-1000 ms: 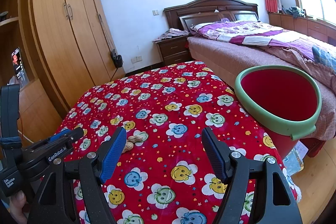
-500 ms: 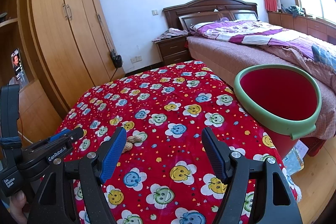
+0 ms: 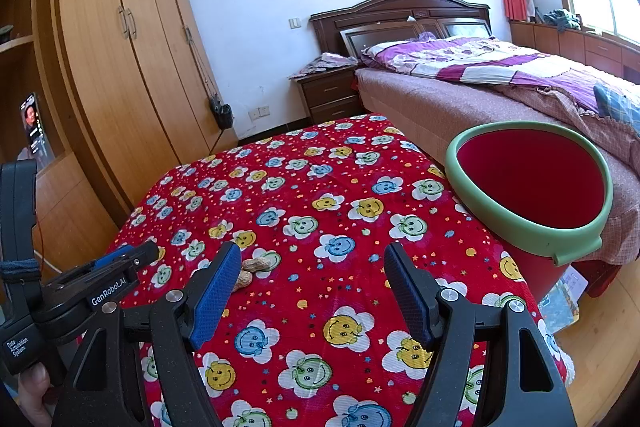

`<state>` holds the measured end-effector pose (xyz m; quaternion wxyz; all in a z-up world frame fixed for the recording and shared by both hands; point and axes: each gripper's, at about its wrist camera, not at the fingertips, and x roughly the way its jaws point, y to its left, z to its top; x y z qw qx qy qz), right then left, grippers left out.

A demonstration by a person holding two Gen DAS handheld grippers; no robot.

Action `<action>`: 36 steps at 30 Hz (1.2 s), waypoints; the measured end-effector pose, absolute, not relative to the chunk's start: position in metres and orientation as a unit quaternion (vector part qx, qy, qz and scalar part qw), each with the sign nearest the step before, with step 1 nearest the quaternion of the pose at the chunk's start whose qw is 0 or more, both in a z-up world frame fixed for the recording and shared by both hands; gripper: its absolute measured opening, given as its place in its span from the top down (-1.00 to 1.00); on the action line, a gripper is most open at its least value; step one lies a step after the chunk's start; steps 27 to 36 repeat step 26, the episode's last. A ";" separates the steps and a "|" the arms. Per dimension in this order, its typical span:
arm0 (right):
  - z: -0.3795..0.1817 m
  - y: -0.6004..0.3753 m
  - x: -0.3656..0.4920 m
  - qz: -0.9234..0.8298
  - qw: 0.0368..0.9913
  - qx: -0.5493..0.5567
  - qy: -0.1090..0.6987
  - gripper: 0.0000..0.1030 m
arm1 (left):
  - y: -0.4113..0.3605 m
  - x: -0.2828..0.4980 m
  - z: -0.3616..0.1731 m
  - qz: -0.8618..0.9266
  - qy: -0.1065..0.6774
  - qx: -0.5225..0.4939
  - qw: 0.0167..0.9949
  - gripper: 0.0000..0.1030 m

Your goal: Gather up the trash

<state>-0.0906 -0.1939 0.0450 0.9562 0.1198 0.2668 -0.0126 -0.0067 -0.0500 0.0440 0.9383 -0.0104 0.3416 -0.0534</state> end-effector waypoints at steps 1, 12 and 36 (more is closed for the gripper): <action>0.045 -0.194 -0.091 -0.013 0.956 0.120 0.267 -0.46 | -0.050 -0.007 0.044 -0.053 0.341 -0.010 0.938 0.44; 0.045 -0.194 -0.091 -0.013 0.956 0.121 0.267 -0.46 | -0.050 -0.007 0.044 -0.053 0.341 -0.010 0.938 0.44; 0.044 -0.194 -0.093 -0.014 0.955 0.123 0.269 -0.46 | -0.051 -0.005 0.044 -0.053 0.345 -0.012 0.937 0.44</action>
